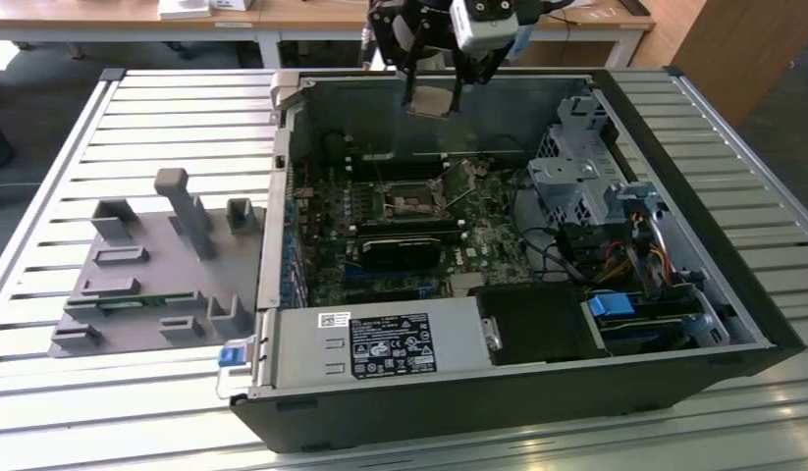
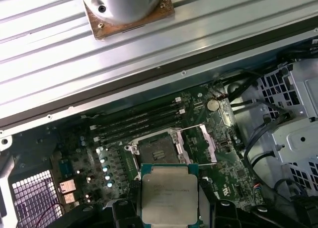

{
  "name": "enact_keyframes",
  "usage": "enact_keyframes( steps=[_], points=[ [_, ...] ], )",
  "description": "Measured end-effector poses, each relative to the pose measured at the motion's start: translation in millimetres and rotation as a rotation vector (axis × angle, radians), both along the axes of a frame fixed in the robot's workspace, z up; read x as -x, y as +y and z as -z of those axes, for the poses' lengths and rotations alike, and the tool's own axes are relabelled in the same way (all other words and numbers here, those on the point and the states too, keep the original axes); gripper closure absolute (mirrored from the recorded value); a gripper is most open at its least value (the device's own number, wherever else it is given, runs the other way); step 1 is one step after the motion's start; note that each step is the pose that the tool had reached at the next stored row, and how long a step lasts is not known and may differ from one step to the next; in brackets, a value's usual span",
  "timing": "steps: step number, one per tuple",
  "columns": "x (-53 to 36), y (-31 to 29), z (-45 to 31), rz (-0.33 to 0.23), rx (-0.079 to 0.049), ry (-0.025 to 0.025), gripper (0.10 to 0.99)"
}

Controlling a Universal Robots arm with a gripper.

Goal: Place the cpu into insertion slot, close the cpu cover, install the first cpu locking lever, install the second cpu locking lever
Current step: 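Place the cpu into insertion slot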

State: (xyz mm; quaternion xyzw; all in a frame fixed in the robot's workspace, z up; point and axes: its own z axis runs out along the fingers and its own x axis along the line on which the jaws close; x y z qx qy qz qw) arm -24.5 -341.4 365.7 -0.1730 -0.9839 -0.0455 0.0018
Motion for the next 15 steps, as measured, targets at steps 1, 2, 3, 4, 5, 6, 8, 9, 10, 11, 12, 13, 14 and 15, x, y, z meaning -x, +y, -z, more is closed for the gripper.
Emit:
enact_keyframes(
  steps=[1,2,3,4,5,6,8,9,10,11,12,13,14,15],
  points=[
    [0.0,0.0,0.1,0.009,0.000,0.0000,0.545],
    [0.0,0.0,0.2,0.018,0.000,-0.0001,0.545],
    [0.0,0.0,0.2,0.028,0.000,0.0000,0.545],
    [0.0,0.0,0.3,0.037,0.000,0.0000,0.545],
    [0.0,0.0,0.4,0.046,0.000,-0.0001,0.545],
    [0.0,0.0,0.5,0.056,0.000,0.0000,0.545],
    [0.0,0.0,0.7,0.075,0.000,0.0000,0.545],
    [0.0,0.0,0.7,0.085,0.000,0.0000,0.545],
    [0.0,0.0,0.8,0.094,0.000,0.0000,0.545],
    [0.0,0.0,0.9,0.104,0.000,0.0000,0.545],
    [0.0,0.0,1.0,0.114,0.000,0.0000,0.545],
    [0.0,0.0,1.0,0.123,0.000,0.0000,0.545],
    [0.0,0.0,1.1,0.132,0.000,-0.0001,0.545],
    [0.0,0.0,1.2,0.142,0.000,-0.0001,0.545]
  ],
)
